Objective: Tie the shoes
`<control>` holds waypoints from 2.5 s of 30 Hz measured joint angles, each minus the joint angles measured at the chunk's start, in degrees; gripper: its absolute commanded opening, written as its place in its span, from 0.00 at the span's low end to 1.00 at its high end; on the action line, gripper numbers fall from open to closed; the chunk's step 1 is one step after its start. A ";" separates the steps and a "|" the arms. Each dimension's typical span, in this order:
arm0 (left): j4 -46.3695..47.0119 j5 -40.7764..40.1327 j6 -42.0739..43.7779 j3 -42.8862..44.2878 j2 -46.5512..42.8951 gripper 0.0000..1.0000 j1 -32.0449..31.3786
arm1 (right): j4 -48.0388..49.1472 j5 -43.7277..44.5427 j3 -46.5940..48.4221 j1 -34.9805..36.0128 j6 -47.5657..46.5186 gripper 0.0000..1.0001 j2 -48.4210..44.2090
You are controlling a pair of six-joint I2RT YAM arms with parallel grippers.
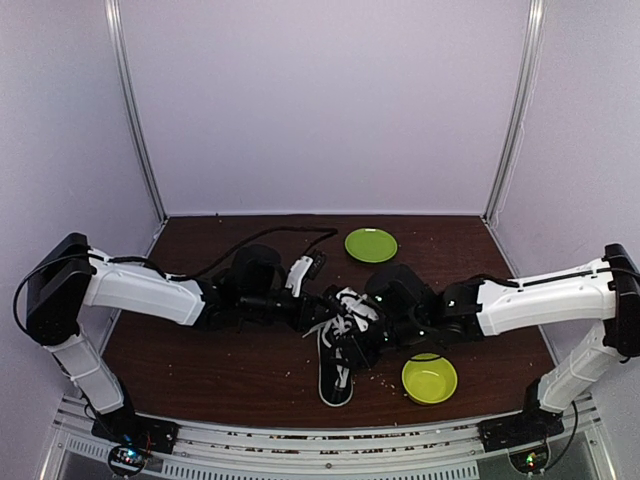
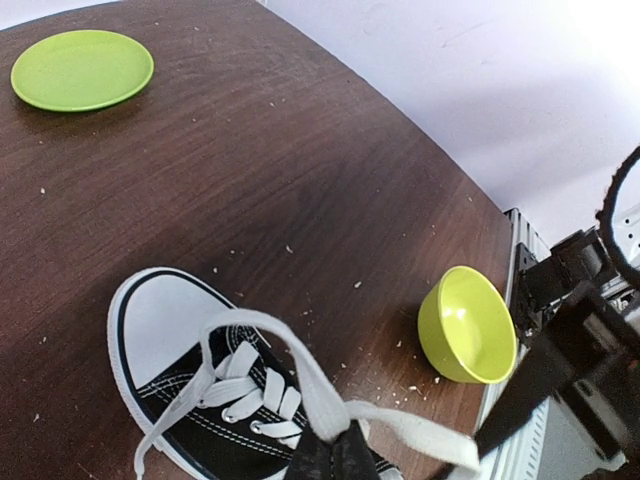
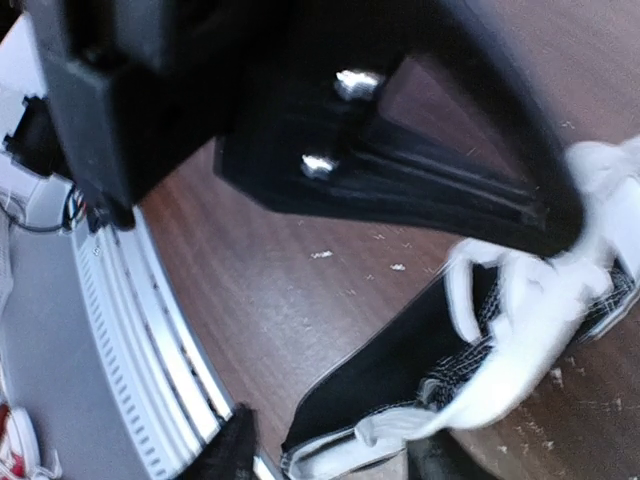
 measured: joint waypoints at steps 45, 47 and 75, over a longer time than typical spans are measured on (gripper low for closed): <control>-0.85 -2.64 0.13 -1.09 -1.22 0.00 0.02 | 31.23 -5.03 -21.49 -14.03 2.69 0.37 -1.86; -0.87 -2.64 0.13 -1.09 -1.22 0.00 0.02 | 32.28 -5.46 -20.48 -14.27 2.38 0.26 -0.20; -1.99 -3.32 0.44 -1.07 -1.73 0.00 0.02 | 21.35 -1.20 -8.92 1.84 5.25 0.16 4.61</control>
